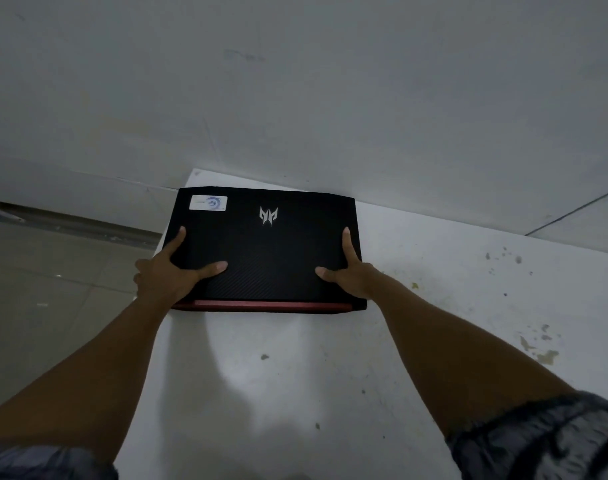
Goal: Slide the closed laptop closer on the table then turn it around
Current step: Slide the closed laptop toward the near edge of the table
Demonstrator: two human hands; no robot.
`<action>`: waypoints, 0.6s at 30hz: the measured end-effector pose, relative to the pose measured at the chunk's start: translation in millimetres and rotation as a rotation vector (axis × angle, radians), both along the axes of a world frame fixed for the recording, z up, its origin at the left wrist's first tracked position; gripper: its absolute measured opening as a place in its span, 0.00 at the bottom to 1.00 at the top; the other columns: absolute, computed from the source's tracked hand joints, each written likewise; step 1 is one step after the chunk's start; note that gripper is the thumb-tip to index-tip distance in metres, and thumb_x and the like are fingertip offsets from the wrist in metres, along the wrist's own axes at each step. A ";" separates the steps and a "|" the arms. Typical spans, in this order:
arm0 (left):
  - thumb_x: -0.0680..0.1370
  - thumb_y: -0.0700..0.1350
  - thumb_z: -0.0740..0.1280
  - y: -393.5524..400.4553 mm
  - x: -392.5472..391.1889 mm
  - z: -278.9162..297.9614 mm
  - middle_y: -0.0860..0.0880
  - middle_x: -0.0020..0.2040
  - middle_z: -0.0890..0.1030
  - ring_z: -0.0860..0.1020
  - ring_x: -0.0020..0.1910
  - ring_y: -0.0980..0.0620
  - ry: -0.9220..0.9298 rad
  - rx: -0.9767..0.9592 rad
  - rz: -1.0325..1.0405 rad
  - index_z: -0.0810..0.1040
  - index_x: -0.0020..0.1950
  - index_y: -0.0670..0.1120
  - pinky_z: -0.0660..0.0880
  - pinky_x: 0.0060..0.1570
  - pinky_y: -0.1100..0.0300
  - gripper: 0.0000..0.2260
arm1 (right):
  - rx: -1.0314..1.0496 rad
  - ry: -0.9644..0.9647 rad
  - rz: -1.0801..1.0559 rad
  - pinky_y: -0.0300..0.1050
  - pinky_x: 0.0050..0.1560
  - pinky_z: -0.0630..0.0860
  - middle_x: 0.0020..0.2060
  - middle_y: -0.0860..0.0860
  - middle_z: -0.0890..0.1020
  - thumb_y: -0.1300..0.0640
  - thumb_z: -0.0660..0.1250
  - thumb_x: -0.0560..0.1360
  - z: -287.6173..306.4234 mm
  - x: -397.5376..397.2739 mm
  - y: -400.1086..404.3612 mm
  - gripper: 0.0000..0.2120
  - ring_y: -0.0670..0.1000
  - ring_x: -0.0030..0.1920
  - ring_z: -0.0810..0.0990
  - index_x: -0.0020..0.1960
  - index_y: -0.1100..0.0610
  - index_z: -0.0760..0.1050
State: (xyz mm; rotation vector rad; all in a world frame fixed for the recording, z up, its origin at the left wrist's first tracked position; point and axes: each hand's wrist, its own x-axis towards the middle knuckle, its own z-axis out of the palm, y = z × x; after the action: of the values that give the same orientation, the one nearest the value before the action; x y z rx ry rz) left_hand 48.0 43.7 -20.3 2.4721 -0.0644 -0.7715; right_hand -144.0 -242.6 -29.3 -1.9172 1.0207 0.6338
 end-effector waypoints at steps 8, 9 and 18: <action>0.55 0.83 0.70 6.3 -5.4 14.0 0.44 0.78 0.70 0.72 0.74 0.37 -0.029 -0.029 -0.070 0.51 0.83 0.67 0.70 0.70 0.40 0.60 | -0.327 -0.151 -0.056 0.50 0.51 0.73 0.66 0.55 0.79 0.18 0.54 0.67 -6.7 -19.6 27.4 0.51 0.60 0.56 0.81 0.81 0.35 0.35; 0.54 0.85 0.67 7.1 -10.5 16.8 0.44 0.77 0.73 0.74 0.72 0.37 -0.064 0.002 -0.057 0.53 0.82 0.68 0.73 0.68 0.39 0.60 | -0.339 -0.167 -0.065 0.50 0.50 0.73 0.64 0.54 0.80 0.16 0.53 0.65 -4.4 -22.8 27.6 0.52 0.58 0.53 0.80 0.81 0.35 0.38; 0.51 0.88 0.63 23.4 -93.5 48.7 0.41 0.64 0.79 0.80 0.61 0.37 -0.210 0.051 0.041 0.61 0.80 0.69 0.79 0.54 0.43 0.58 | -0.421 -0.263 -0.133 0.49 0.57 0.78 0.66 0.49 0.80 0.13 0.54 0.61 25.0 -96.8 45.6 0.54 0.56 0.59 0.81 0.81 0.35 0.49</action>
State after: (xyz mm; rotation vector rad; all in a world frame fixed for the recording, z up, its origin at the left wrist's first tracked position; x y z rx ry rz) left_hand -45.6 67.2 28.4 2.5868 -0.0712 -0.4994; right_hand -240.8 -197.0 -4.3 -2.1967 1.1631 0.0851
